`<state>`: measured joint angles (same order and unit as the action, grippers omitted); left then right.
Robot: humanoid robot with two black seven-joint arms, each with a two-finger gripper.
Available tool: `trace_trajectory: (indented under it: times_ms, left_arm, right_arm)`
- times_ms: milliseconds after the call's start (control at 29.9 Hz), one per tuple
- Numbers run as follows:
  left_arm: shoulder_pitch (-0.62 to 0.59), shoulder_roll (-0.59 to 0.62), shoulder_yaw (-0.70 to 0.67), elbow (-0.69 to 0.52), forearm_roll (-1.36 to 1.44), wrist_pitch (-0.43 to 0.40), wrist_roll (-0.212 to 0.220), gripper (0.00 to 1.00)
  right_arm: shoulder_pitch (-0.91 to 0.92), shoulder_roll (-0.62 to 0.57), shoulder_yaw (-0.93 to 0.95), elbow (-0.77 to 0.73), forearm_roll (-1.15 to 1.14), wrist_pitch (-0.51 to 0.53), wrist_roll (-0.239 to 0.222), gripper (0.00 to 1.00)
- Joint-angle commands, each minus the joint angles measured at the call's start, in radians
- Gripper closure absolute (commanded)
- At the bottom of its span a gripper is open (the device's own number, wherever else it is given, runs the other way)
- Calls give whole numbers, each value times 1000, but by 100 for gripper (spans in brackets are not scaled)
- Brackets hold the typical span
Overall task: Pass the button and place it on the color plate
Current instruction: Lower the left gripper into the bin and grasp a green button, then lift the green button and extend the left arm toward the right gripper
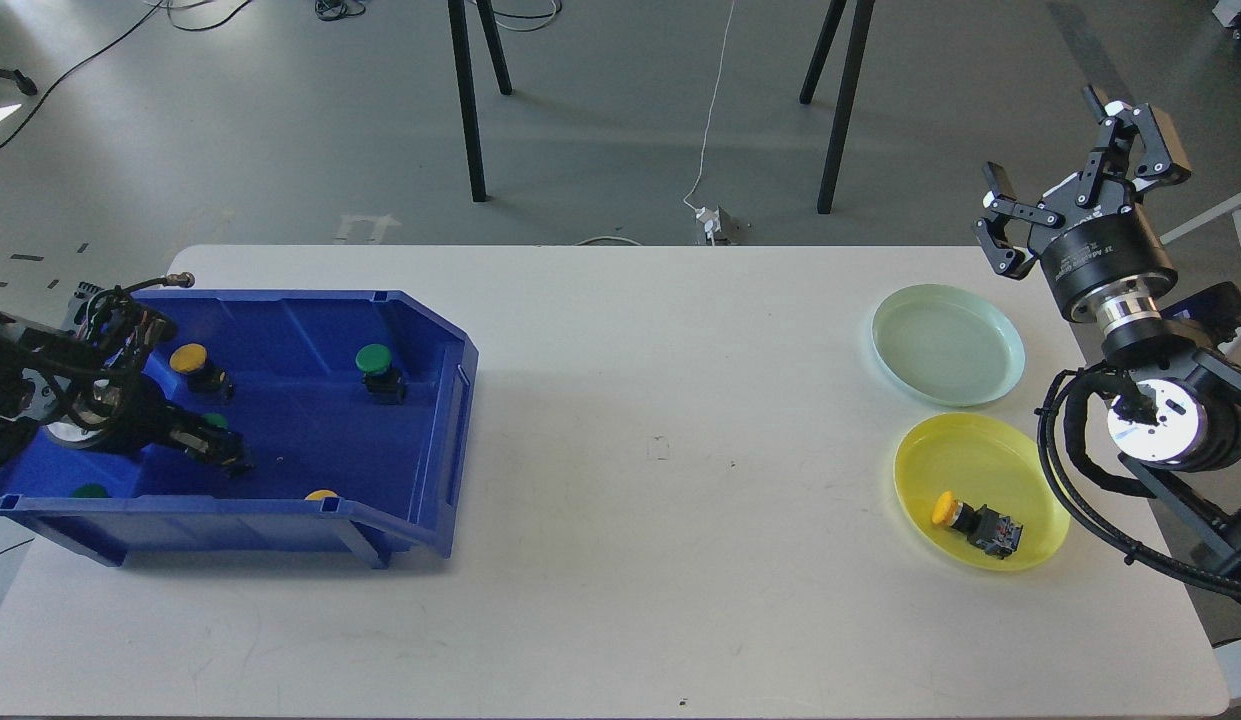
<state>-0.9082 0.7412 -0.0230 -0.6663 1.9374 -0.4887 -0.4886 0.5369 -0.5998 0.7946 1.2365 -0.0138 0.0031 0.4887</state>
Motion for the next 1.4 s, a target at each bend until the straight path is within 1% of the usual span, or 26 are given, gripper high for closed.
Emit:
trace_trajectory:
  times_ms: [0, 134, 234, 368, 468, 568, 635, 702, 802, 869, 1036, 1103, 1203, 1270, 1370]
  left_arm:
    - [0, 0, 0, -6, 0, 0, 0, 83]
    - [-18, 12, -5, -41, -1, 0, 0, 84]
    - [-58, 73, -11, -107, -3, 0, 0, 84]
    - [-109, 184, -35, -254, -26, 0, 0, 84]
    - [-120, 294, -80, -404, -138, 0, 0, 84]
    - [-121, 383, -103, -519, -251, 0, 0, 84]
    - [-124, 424, -130, -574, -320, 0, 0, 84]
    - [-121, 445, -175, -599, -400, 0, 0, 84]
    - [-118, 434, -212, -604, -558, 0, 0, 84]
    - [-116, 396, -212, -616, -670, 0, 0, 84]
    - [-116, 226, -216, -612, -897, 0, 0, 84]
    - [-115, 146, -216, -596, -968, 0, 0, 84]
    - [-115, 31, -216, -537, -1058, 0, 0, 84]
    - [-115, -23, -216, -512, -1104, 0, 0, 84]
    - [-113, -78, -216, -496, -1126, 0, 0, 84]
  right_arm:
    - [0, 2, 0, 0, 0, 0, 0, 3]
    - [0, 0, 2, -2, 0, 0, 0, 3]
    - [-2, 2, 2, -3, 0, 0, 0, 1]
    - [-2, 5, 0, -3, 0, 2, 0, 1]
    - [-2, 5, -3, -3, 0, 37, 0, 1]
    - [-9, 9, -3, -5, 0, 69, 0, 1]
    - [-9, 14, -6, -6, 0, 69, 0, 1]
    - [-11, 15, -6, -6, 0, 69, 0, 1]
    - [-15, 15, -5, -2, 0, 69, 0, 1]
    - [-15, 15, -6, 1, 0, 69, 0, 1]
    - [-17, 0, -23, 44, -11, 72, 0, 1]
    - [-15, 0, -58, 61, -63, 71, 0, 1]
    - [-12, 9, -130, 86, -202, 71, 0, 1]
    - [-8, 15, -172, 107, -254, 71, 0, 1]
    - [6, 37, -239, 127, -268, 81, 0, 1]
